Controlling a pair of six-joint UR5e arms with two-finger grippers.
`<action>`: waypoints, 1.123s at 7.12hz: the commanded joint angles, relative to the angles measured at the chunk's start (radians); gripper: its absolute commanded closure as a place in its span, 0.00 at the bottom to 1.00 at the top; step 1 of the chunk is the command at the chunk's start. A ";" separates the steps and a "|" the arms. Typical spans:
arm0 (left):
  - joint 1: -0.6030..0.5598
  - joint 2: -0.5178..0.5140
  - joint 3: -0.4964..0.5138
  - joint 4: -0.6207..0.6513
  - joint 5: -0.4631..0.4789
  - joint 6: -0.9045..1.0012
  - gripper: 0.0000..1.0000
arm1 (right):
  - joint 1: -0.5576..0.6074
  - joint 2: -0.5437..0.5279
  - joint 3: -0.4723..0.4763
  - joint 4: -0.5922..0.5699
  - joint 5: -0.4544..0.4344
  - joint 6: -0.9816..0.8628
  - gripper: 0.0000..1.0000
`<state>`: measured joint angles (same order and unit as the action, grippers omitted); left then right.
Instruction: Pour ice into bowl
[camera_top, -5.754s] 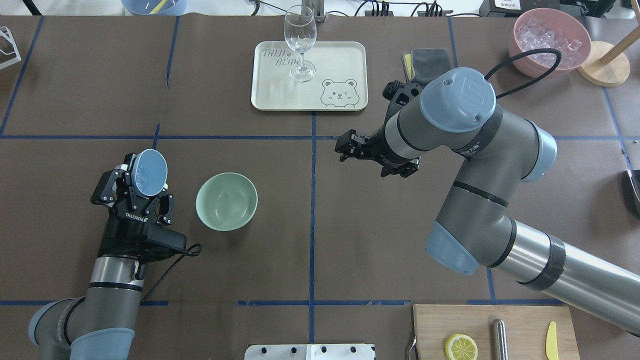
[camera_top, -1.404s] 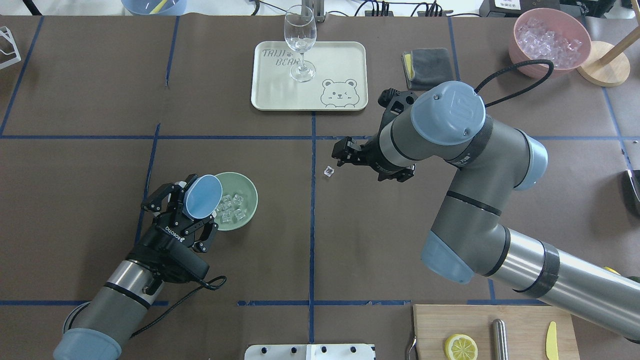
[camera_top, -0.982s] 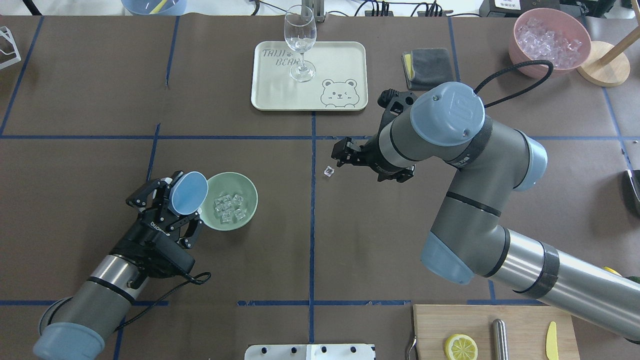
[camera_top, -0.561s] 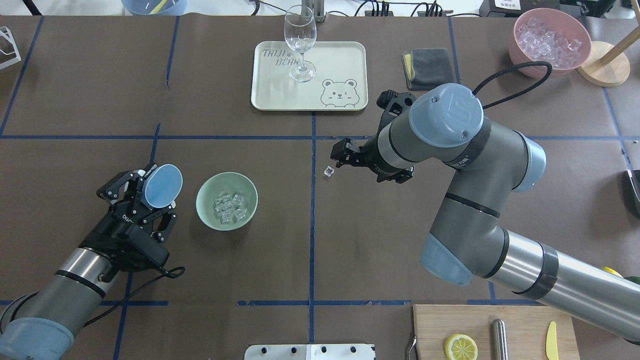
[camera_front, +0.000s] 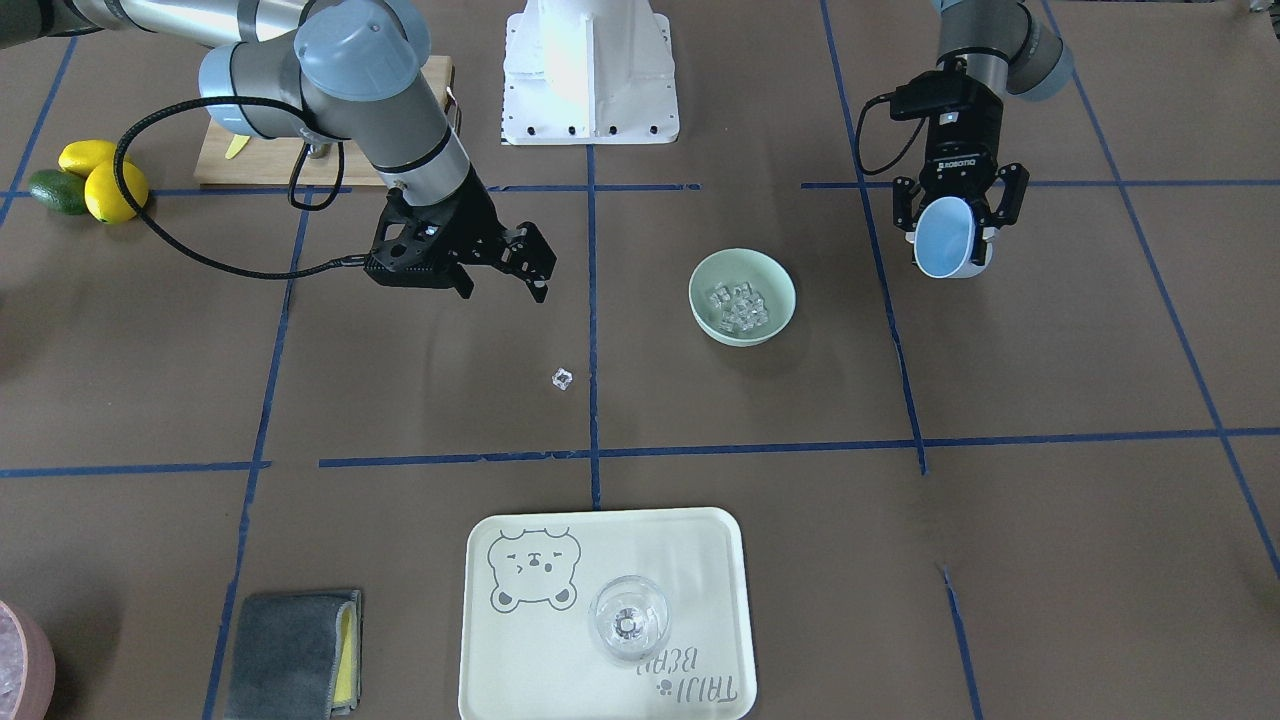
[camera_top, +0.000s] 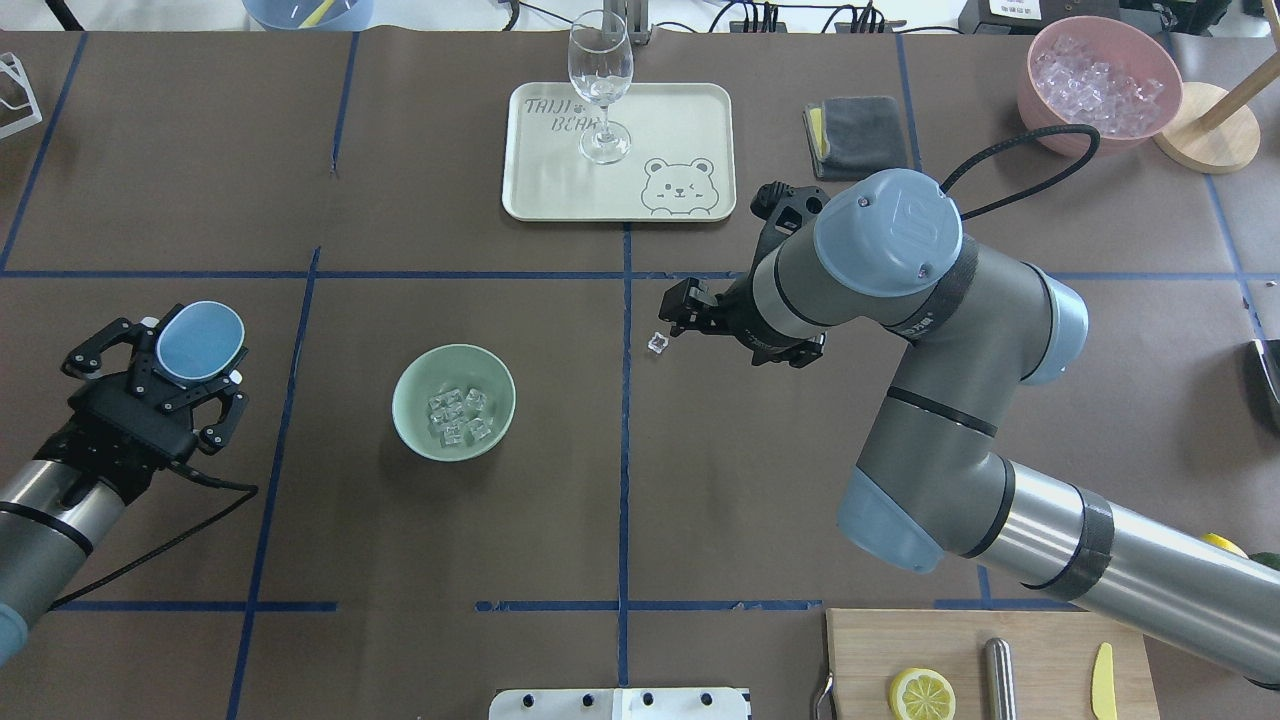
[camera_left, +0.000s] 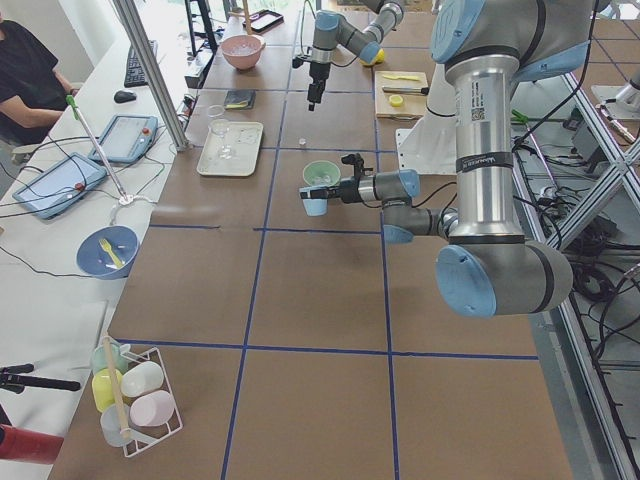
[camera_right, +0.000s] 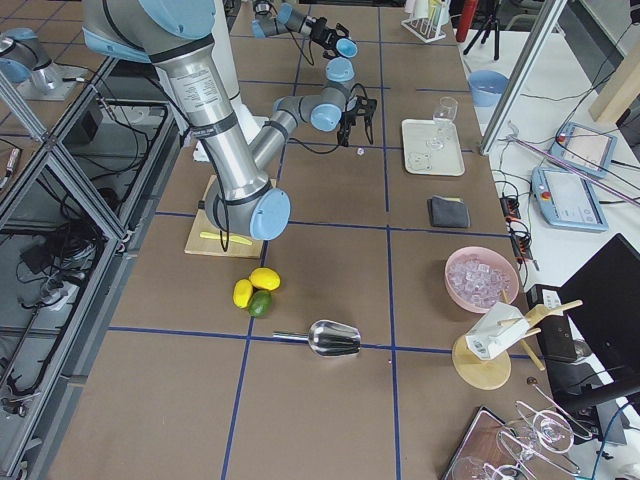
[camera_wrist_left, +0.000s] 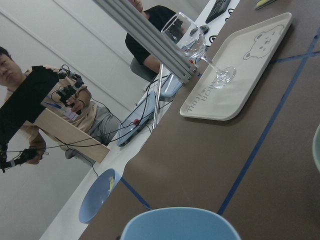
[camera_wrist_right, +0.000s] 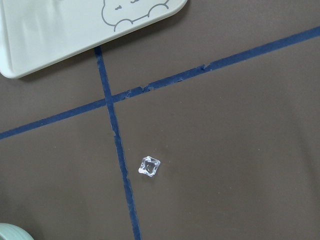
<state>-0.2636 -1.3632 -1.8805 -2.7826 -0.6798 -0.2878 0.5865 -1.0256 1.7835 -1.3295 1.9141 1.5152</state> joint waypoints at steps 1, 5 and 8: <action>-0.017 0.068 0.009 -0.003 -0.040 -0.333 1.00 | -0.002 0.004 0.001 -0.001 -0.003 0.002 0.00; -0.131 0.164 0.066 -0.002 -0.348 -0.624 1.00 | -0.007 0.007 0.001 -0.001 -0.003 0.006 0.00; -0.126 0.148 0.104 -0.009 -0.207 -0.916 1.00 | -0.008 0.007 0.001 -0.001 -0.003 0.006 0.00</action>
<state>-0.3911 -1.2107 -1.7942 -2.7906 -0.9884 -1.1319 0.5789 -1.0181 1.7845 -1.3300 1.9110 1.5216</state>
